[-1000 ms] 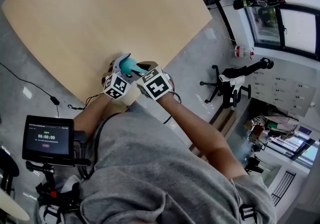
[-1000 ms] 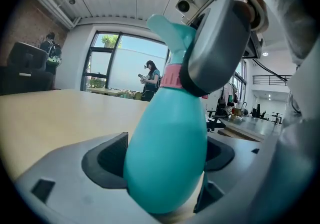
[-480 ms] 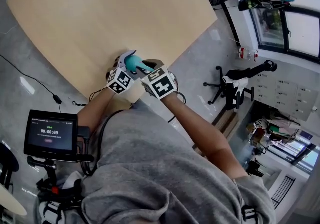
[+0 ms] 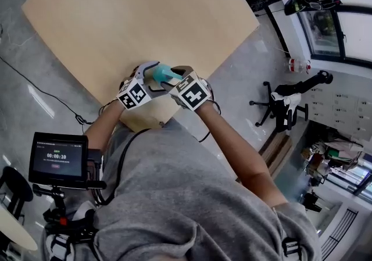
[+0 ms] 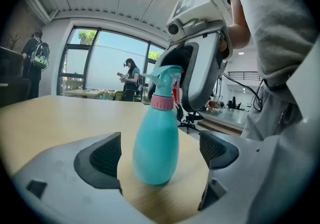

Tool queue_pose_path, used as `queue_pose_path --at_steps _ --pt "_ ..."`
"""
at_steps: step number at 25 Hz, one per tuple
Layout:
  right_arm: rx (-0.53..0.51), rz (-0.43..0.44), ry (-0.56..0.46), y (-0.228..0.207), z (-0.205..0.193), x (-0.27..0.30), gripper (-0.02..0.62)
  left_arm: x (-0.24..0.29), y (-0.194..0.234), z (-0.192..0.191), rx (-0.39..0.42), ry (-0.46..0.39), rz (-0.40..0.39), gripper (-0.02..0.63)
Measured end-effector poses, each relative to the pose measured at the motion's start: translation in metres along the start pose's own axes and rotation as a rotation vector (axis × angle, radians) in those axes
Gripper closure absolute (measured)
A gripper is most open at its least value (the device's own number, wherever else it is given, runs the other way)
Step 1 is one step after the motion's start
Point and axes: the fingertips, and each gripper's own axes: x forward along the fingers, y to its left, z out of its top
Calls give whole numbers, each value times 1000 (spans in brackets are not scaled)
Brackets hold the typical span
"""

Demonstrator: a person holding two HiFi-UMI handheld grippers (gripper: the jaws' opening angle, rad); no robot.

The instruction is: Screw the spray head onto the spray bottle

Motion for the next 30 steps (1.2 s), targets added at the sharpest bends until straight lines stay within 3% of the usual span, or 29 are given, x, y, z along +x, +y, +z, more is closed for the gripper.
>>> queue_pose_path --at_steps 5,10,13,16,17,20,22,24,26,30 --pt "8 -9 -76 -15 1 -5 354 -31 25 -1 -20 -3 58 141" --pt "55 -44 -181 -42 10 -24 354 -63 70 18 -46 -71 156 143" --pt "112 -69 -283 -54 18 -42 354 -88 93 38 -45 -140 225 143" --pt "181 -134 -457 -52 35 -65 354 -126 102 59 -16 -220 279 150" --pt "204 -160 -532 -49 44 -78 355 -143 103 71 -8 -252 292 170" --pt "230 -212 -748 -40 82 -128 369 -191 105 120 6 -334 330 310" --pt "231 -246 -834 -51 100 -163 559 -198 110 152 -4 -373 346 463" --pt "259 -278 -812 -68 84 -199 588 -167 94 171 -114 -408 320 583" --pt "286 -294 -806 -85 76 -217 589 -139 93 183 -213 -408 288 601" --pt "235 -329 -880 -93 82 -237 589 -119 103 211 -227 -403 224 601"
